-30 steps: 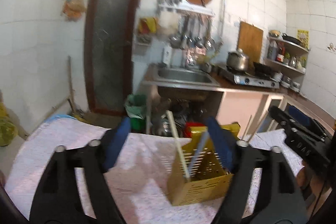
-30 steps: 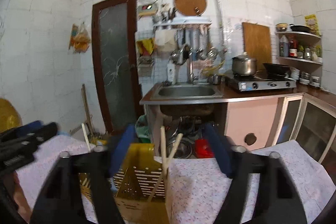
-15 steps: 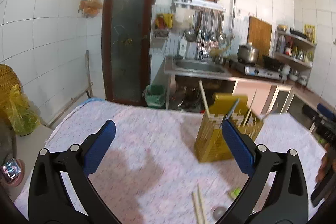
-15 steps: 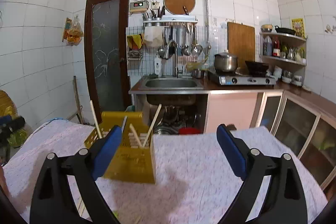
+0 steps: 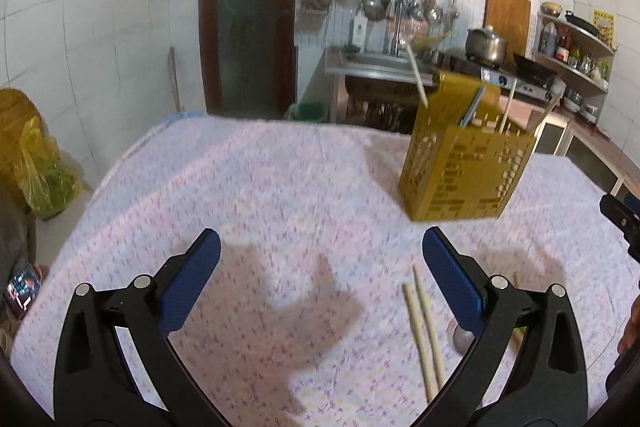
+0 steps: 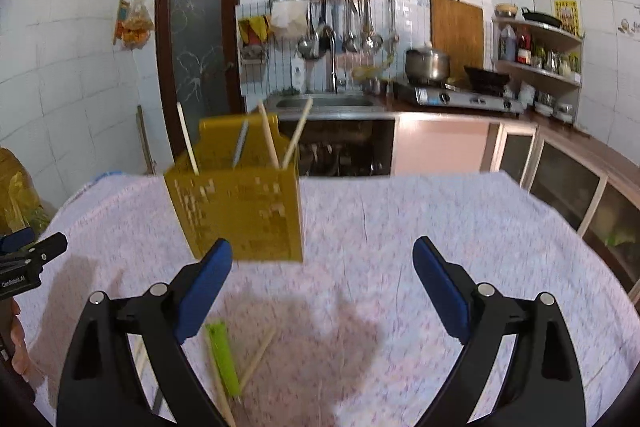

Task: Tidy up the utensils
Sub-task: 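Move both open tools back toward the remaining chopsticks on the cloth, then close the left tool on a wooden chopstick while the right tool grasps another chopstick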

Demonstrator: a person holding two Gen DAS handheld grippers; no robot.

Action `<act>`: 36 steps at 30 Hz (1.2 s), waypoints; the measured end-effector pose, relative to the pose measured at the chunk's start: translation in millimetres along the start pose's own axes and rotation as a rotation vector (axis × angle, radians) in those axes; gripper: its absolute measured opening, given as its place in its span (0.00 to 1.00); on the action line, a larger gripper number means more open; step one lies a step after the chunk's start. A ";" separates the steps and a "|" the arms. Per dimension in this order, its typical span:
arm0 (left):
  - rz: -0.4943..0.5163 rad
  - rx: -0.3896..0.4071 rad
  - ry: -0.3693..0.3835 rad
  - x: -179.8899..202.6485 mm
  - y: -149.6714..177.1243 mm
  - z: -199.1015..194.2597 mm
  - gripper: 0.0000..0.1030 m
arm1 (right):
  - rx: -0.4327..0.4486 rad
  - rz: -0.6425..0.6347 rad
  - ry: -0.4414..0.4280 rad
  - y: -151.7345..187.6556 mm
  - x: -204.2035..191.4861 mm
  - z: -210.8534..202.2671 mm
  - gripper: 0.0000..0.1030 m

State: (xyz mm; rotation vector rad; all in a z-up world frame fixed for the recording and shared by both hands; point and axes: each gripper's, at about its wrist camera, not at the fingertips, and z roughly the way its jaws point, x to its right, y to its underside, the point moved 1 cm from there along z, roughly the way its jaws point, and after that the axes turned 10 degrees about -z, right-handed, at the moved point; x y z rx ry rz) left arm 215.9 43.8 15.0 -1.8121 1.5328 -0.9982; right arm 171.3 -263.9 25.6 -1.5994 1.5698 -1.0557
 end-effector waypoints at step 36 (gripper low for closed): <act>0.059 -0.309 -0.058 41.0 63.4 90.9 0.90 | -0.475 0.040 -0.016 55.2 -47.9 73.0 0.59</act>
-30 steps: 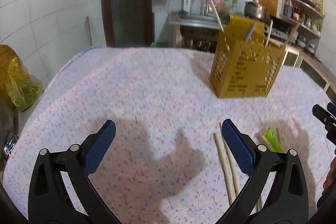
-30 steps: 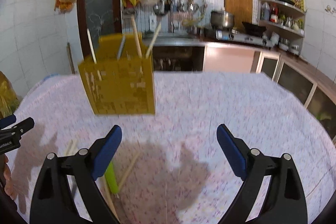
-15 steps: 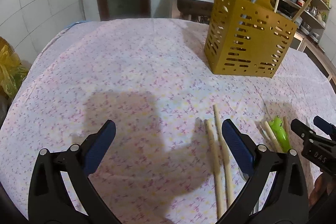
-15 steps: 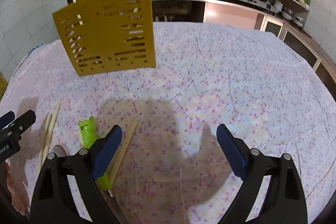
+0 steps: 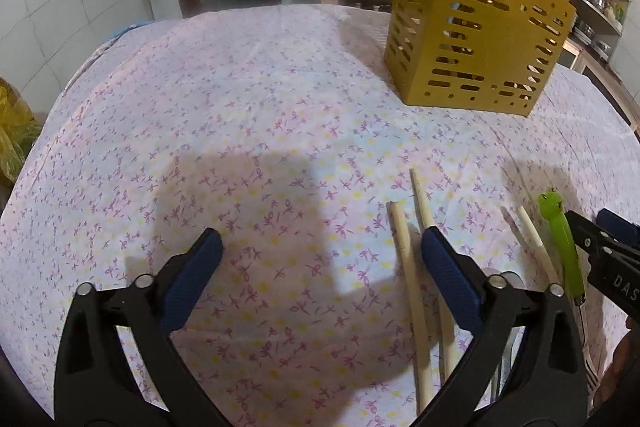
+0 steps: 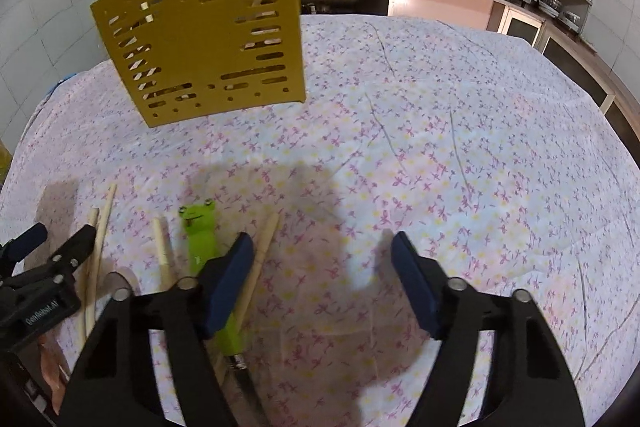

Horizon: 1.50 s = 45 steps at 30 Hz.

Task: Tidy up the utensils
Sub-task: 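Close the left tool on a wooden chopstick while the right tool grasps another chopstick, then lift both held chopsticks upright and carry them over the yellow holder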

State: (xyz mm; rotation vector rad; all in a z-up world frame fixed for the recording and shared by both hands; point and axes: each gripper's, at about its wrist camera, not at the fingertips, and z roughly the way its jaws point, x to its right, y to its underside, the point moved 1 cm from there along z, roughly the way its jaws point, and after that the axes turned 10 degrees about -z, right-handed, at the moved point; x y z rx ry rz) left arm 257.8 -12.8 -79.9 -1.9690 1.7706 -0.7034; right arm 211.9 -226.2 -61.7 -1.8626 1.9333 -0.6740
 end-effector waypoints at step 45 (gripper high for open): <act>-0.057 0.399 0.253 7.8 -22.3 -161.8 0.04 | 0.538 0.140 -0.034 -13.0 42.5 -147.1 0.06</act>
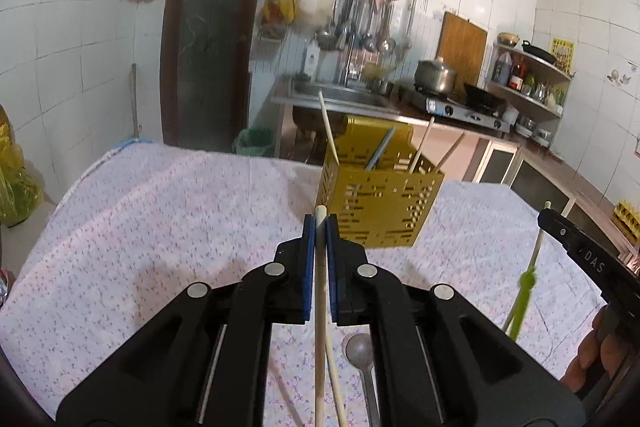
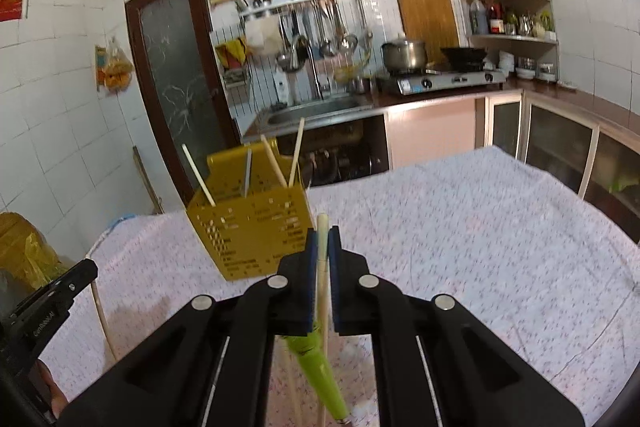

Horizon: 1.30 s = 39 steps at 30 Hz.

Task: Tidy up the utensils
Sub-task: 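Lift both held chopsticks upright and carry them over the yellow holder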

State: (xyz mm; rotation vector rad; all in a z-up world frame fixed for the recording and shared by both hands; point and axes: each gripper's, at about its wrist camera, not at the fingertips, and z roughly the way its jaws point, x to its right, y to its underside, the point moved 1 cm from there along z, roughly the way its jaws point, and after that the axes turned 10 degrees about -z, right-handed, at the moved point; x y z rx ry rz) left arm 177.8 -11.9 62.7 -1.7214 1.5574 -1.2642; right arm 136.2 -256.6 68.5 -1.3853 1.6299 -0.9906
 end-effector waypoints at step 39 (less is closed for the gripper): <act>0.056 0.292 0.100 74.7 -148.4 -9.9 0.04 | 0.349 -0.071 -0.033 -165.8 -9.1 -9.7 0.06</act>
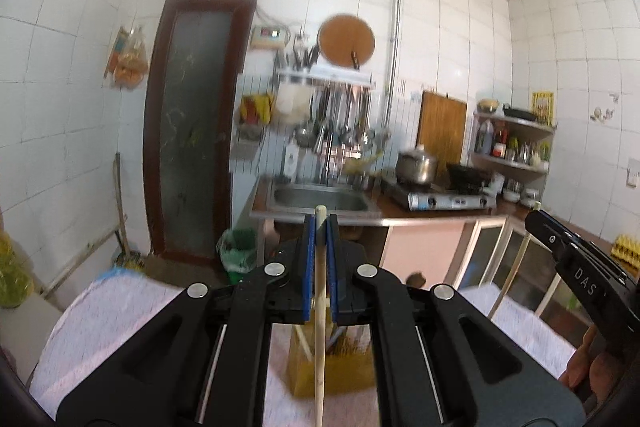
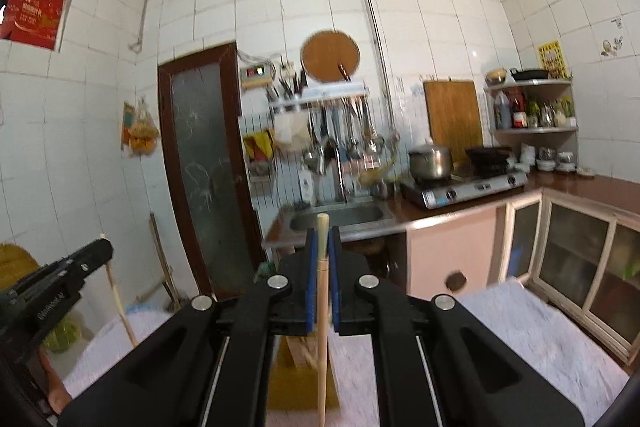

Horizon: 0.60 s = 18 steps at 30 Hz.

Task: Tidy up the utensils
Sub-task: 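Lift both held chopsticks upright and carry them over the yellow holder, then lower both chopsticks into the yellow holder and open both tools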

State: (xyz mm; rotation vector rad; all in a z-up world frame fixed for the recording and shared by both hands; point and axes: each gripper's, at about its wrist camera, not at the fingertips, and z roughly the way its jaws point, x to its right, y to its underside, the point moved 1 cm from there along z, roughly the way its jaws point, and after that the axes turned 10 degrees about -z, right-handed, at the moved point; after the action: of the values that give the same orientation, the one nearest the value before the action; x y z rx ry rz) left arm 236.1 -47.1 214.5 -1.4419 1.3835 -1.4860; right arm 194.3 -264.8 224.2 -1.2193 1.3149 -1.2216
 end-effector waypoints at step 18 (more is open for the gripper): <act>0.019 -0.003 0.014 1.9 35.1 129.2 0.04 | -0.037 -0.081 -0.051 41.8 -25.7 119.8 0.06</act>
State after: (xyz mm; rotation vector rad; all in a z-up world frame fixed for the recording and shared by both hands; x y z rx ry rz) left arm 351.9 -88.9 161.7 -1.4190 1.4048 -1.4851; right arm 312.4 -247.0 174.5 -1.3333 1.2667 -1.2199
